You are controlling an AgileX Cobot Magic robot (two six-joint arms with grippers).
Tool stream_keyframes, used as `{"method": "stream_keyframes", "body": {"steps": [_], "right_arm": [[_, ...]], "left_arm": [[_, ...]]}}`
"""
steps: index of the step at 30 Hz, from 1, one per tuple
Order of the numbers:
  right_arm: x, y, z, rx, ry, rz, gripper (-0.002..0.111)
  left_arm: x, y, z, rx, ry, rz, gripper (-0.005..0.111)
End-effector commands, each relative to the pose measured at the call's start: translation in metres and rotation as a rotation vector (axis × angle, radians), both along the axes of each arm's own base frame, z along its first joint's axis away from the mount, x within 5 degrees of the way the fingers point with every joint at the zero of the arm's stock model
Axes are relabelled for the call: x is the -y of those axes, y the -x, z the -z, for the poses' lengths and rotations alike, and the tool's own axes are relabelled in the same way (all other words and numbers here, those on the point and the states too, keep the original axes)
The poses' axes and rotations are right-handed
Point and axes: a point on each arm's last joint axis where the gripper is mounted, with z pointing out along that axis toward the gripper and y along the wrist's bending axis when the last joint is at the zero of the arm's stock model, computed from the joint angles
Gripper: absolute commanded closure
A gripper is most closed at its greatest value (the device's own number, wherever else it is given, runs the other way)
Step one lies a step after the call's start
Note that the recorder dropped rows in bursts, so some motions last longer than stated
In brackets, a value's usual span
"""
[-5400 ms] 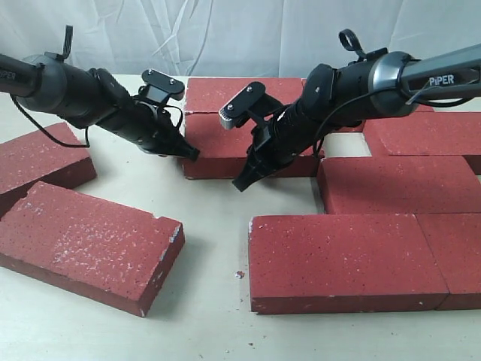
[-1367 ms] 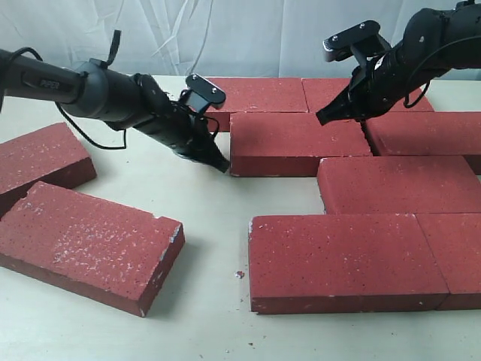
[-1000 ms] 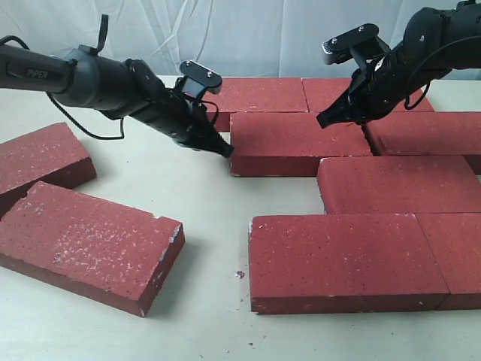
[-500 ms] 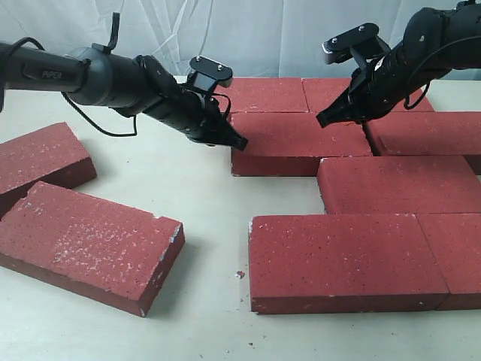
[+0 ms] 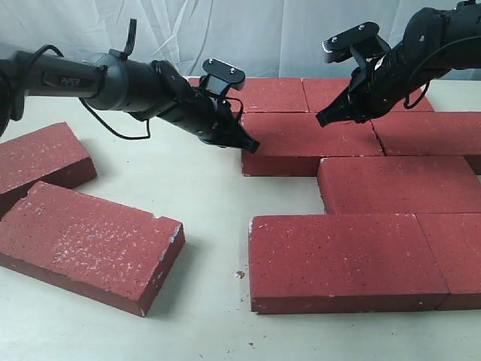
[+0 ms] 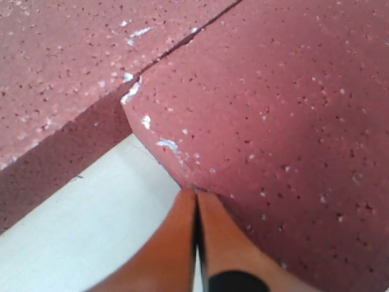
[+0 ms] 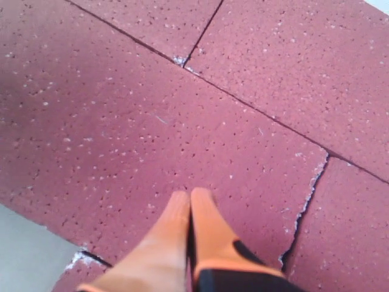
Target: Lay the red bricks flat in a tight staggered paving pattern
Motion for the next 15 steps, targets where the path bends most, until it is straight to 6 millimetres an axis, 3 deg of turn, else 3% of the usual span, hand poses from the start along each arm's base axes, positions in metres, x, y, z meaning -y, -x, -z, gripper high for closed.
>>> {"method": "stream_keyframes", "body": {"steps": [1, 7, 15], "right_arm": [[0.001, 0.0, -0.001, 0.012, -0.001, 0.0, 0.109], [0.001, 0.0, -0.001, 0.012, -0.002, 0.001, 0.109], [0.0, 0.0, -0.002, 0.012, -0.018, 0.01, 0.109]], "left_arm": [[0.011, 0.008, 0.01, -0.027, -0.012, 0.039, 0.106], [0.003, 0.003, 0.001, 0.066, -0.105, 0.092, 0.106], [-0.042, -0.013, -0.049, 0.109, -0.107, 0.033, 0.106]]}}
